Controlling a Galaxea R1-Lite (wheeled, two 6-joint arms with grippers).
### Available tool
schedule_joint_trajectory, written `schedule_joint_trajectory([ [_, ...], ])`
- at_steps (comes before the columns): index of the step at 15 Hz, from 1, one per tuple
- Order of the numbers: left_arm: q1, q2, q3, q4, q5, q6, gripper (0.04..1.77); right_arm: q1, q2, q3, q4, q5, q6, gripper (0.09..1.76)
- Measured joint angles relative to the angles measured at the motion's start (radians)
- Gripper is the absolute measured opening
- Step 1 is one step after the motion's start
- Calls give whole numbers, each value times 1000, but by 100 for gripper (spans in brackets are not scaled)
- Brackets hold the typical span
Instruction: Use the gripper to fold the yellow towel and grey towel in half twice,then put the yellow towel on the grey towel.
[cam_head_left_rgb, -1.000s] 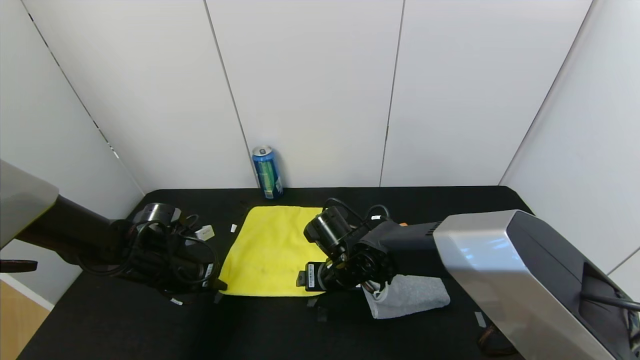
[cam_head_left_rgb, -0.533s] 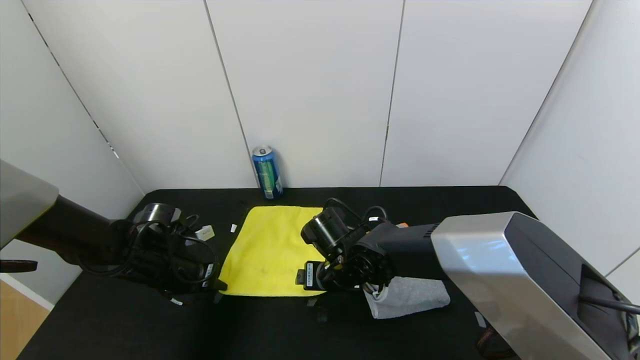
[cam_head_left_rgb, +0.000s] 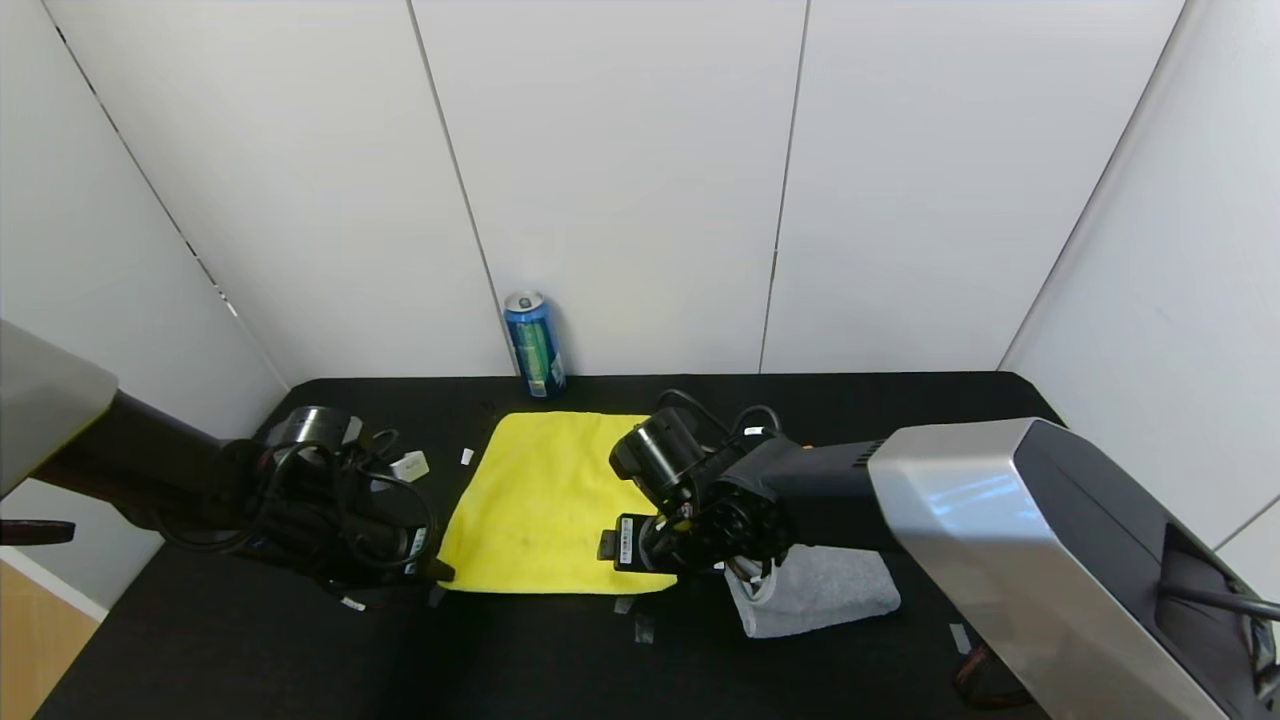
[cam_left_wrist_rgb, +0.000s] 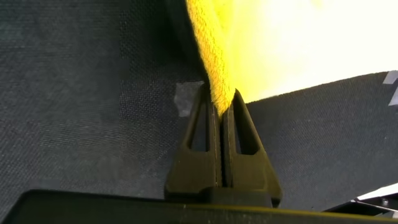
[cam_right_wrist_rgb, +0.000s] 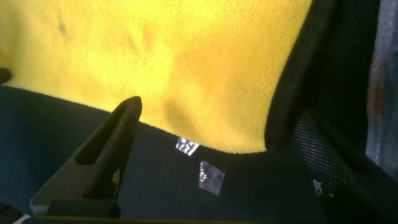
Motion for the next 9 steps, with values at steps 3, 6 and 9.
schedule_joint_trajectory([
  [3, 0, 0, 0, 0, 0, 0, 12, 7, 0, -1, 0, 0, -1, 170],
  [6, 0, 0, 0, 0, 0, 0, 12, 11, 0, -1, 0, 0, -1, 124],
  [9, 0, 0, 0, 0, 0, 0, 12, 10, 0, -1, 1, 0, 0, 87],
])
